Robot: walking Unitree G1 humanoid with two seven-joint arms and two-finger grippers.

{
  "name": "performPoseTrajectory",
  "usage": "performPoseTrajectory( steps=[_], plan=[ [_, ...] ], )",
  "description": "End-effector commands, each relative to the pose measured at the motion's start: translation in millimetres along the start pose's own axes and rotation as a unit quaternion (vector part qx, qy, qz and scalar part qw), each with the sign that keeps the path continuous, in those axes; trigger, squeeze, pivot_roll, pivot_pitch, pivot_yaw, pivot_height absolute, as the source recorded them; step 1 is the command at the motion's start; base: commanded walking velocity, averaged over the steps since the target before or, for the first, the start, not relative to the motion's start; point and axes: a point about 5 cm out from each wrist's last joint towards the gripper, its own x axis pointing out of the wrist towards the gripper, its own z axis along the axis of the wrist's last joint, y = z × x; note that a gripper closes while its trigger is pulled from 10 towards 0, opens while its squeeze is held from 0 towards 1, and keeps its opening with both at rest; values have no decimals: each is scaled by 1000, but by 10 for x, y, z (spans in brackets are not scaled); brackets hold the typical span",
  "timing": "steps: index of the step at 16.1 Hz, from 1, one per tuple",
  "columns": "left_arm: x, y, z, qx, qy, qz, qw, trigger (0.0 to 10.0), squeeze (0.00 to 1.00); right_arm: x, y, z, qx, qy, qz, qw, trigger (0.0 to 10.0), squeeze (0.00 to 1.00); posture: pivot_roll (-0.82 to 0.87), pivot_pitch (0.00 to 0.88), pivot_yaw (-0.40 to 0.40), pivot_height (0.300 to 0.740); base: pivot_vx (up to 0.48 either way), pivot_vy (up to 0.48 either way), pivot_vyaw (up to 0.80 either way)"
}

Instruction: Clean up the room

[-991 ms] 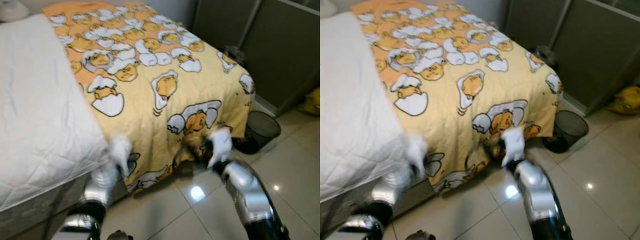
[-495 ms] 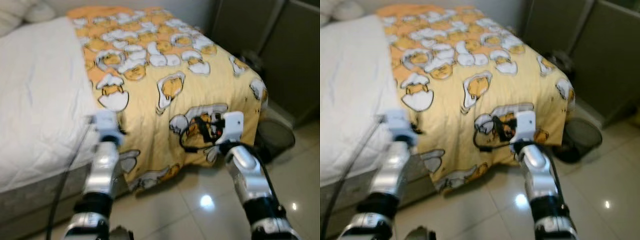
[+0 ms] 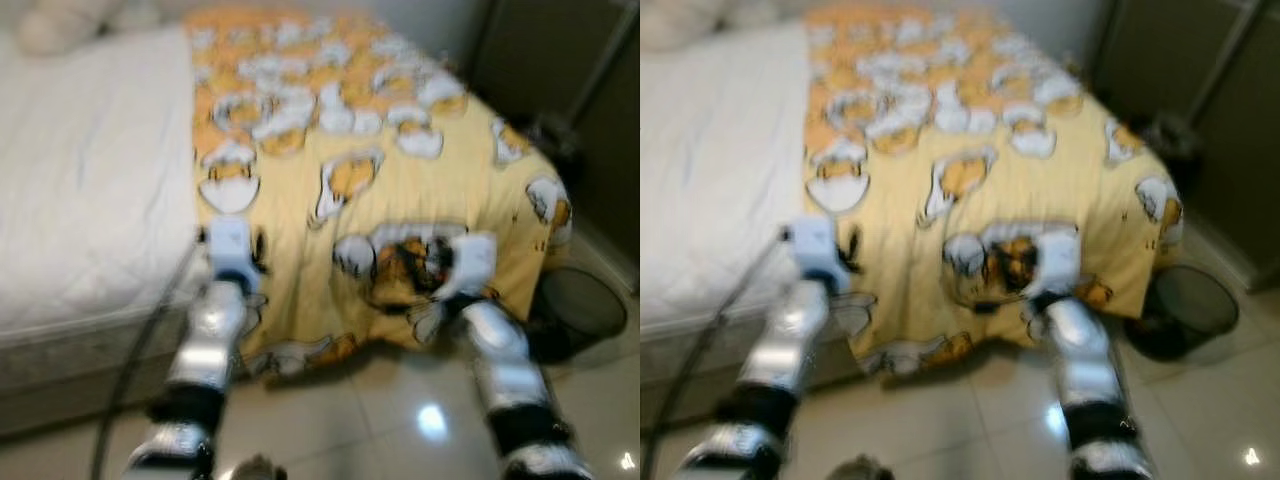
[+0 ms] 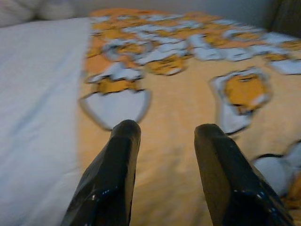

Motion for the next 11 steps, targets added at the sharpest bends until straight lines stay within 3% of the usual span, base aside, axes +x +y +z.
performPoseTrajectory(
  steps=[1,4,6,9,11],
  plan=[
    [-14,-10,15,-1,-2,-2,1000,10000,0,-26,34,-7,-13,-2,16,1000,10000,0,59,0,0,740,0,0,444],
    [-36,-44,-26,-24,9,8,1000,10000,0,5,-44,-41,-15,24,-24,999,10000,0,61,0,-6,740,270,0,294],
    [-40,-39,-14,-24,6,13,1000,10000,0,0,-37,2,-14,8,-16,1000,10000,0,61,0,-7,740,480,0,0],
    [-38,-48,-74,4,25,20,999,10000,0,-3,-3,-9,-9,7,-9,1000,10000,0,60,0,-7,740,425,0,0],
    [-96,0,-209,26,51,16,998,10000,0,-28,5,-5,-10,2,-6,1000,10000,0,52,0,0,740,0,0,0]
  ],
)
